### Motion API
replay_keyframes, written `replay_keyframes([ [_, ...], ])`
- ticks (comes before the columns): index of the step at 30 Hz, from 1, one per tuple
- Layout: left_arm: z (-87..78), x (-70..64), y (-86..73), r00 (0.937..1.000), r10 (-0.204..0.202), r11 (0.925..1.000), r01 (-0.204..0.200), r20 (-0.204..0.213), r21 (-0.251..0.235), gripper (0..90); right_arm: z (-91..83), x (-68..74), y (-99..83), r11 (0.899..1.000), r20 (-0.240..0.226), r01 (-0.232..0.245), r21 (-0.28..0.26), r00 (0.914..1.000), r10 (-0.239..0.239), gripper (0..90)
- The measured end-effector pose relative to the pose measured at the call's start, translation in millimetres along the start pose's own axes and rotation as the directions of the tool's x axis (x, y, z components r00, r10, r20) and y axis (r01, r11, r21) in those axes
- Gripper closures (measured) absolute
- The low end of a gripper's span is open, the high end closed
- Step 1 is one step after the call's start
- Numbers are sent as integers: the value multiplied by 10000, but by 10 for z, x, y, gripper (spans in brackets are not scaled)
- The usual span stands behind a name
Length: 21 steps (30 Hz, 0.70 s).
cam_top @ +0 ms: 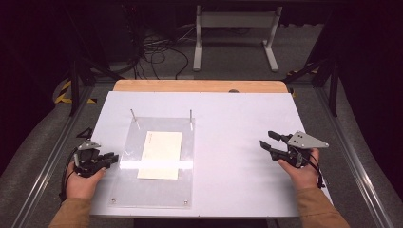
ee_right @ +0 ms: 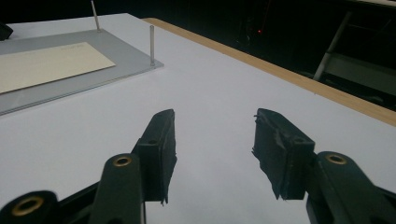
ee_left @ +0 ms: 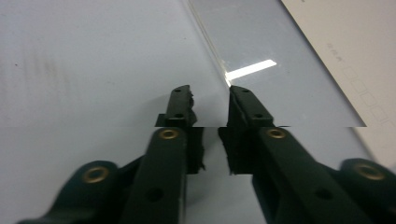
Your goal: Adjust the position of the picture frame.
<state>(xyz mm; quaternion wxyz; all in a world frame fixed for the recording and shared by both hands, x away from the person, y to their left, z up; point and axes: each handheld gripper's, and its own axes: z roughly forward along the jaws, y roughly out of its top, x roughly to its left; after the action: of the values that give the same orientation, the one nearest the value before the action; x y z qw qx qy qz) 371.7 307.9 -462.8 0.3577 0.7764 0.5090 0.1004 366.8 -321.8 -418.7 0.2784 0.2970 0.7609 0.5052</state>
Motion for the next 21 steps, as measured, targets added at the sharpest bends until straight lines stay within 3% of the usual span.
replay_keyframes([
  [1,17,-8,1,9989,-203,9998,201,426,43,827,-2,-1,0,10000,12,-7,-7,10000,7,478],
  [3,35,-42,16,9994,-113,9998,108,320,160,897,-6,-4,0,10000,24,-43,-32,10000,43,473],
  [6,40,-53,28,9995,-20,9998,14,305,219,900,-12,-4,-1,10000,71,-51,-44,10000,51,469],
  [11,82,-44,37,9976,-63,10000,59,696,48,900,-27,-4,-8,9999,103,-102,-39,9999,102,466],
  [16,179,-166,114,9952,410,9990,-422,889,114,900,-39,-5,-20,9999,147,-130,13,9998,130,464],
  [21,276,-285,179,9905,609,9979,-631,1230,139,900,-62,-11,-26,9999,197,-169,-3,9997,169,463],
])
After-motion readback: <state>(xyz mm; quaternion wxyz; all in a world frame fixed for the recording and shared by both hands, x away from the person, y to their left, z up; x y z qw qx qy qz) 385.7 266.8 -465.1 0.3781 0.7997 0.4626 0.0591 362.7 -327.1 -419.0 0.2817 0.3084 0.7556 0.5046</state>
